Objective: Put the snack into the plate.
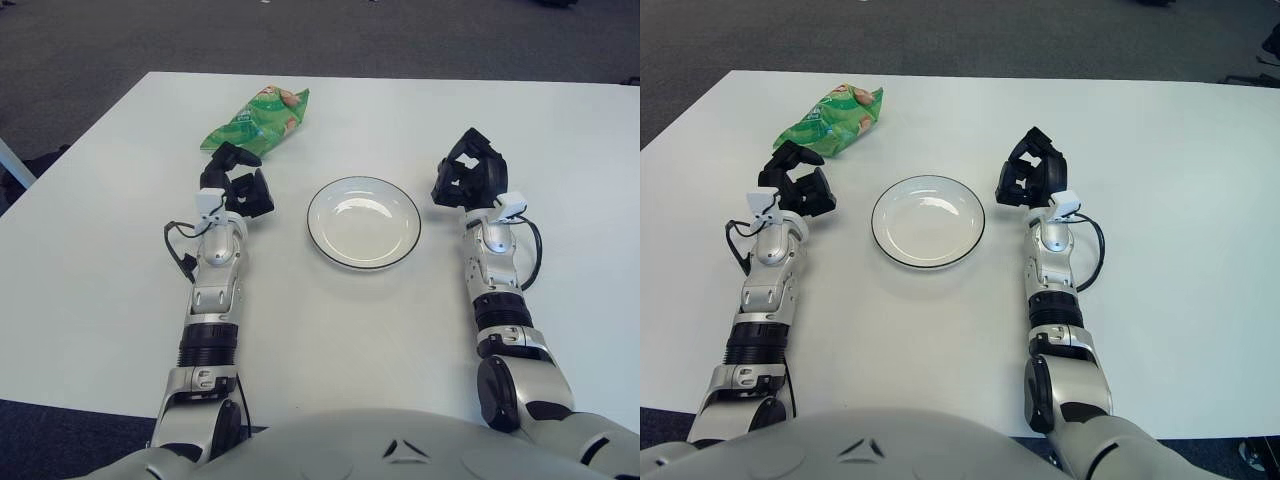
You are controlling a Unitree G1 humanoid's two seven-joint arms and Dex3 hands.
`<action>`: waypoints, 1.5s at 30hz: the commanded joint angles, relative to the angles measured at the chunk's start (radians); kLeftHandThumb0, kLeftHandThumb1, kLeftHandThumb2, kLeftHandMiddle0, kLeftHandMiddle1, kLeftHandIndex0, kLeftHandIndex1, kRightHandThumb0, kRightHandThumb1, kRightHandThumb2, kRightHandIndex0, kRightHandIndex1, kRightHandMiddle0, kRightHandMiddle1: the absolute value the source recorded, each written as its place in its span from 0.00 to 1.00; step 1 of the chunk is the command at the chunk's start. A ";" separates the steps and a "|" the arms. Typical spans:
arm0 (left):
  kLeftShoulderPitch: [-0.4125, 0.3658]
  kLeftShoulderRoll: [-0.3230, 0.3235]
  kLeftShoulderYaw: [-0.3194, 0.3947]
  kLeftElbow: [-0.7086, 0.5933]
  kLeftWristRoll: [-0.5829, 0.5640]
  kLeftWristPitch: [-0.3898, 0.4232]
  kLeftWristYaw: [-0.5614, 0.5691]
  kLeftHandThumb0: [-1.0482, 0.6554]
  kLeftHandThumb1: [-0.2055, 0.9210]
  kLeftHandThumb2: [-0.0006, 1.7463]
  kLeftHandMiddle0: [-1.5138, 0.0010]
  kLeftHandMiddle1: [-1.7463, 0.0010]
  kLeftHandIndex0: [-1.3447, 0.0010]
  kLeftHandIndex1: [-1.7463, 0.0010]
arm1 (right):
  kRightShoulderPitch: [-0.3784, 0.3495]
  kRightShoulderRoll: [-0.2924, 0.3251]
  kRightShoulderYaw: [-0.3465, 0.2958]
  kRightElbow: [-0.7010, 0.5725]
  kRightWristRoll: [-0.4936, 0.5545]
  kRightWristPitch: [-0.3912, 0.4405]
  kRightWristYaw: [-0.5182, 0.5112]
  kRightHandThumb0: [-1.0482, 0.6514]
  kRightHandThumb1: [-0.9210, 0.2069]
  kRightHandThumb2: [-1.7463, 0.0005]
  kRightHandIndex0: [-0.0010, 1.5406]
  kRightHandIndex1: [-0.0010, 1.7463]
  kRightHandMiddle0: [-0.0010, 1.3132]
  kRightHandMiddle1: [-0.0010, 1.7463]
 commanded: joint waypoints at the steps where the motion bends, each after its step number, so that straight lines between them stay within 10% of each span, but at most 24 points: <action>1: 0.070 -0.010 0.002 0.008 0.000 0.011 -0.007 0.31 0.39 0.81 0.12 0.00 0.49 0.00 | 0.118 0.018 -0.005 0.071 0.005 -0.013 -0.004 0.29 0.68 0.13 0.85 1.00 0.58 1.00; 29: -0.031 0.030 0.024 -0.109 0.027 0.102 0.005 0.32 0.41 0.79 0.17 0.00 0.51 0.00 | 0.128 0.017 0.001 0.069 0.003 -0.018 0.000 0.29 0.68 0.13 0.85 1.00 0.57 1.00; 45: -0.127 0.140 -0.028 0.015 0.284 -0.047 0.103 0.32 0.43 0.78 0.18 0.00 0.52 0.00 | 0.134 0.015 0.005 0.060 -0.005 0.000 -0.013 0.29 0.68 0.14 0.85 1.00 0.57 1.00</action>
